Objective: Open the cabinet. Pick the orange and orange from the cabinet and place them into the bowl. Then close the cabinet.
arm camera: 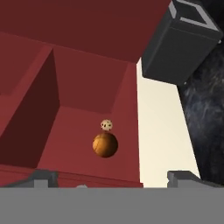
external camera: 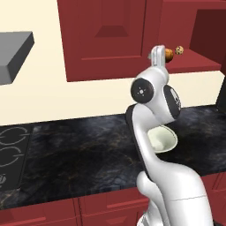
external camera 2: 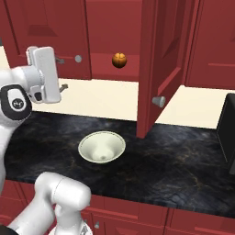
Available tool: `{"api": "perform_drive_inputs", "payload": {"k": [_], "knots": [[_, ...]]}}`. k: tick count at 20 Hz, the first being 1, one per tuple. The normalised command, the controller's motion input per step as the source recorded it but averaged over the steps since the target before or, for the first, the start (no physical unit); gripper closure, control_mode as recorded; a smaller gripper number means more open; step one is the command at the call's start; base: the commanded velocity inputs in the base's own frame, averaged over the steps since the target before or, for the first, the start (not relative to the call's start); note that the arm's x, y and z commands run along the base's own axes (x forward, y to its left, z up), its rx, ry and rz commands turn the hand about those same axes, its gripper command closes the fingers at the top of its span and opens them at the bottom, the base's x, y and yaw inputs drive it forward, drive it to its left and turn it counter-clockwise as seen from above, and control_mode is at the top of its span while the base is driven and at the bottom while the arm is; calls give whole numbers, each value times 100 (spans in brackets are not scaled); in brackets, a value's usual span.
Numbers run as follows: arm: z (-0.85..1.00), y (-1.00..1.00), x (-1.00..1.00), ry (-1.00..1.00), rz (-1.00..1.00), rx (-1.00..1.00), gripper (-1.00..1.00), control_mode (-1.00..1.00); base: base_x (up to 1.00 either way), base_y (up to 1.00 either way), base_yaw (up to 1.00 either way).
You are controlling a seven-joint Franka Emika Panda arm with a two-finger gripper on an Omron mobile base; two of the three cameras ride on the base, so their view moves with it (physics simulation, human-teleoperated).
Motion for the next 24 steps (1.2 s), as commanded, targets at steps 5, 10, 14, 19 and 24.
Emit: {"api": "perform_drive_inputs", "payload": {"k": [5,10,14,19,24], "knots": [[6,8,44,-6,0,0,-100,-100,0,0,0],[3,1,39,-5,0,0,-100,-100,0,0,0],[5,4,39,-2,0,0,-100,-100,0,0,0],[0,9,43,0,0,0,-100,-100,0,0,0],[0,1,42,0,0,0,-100,-100,0,0,0]]}}
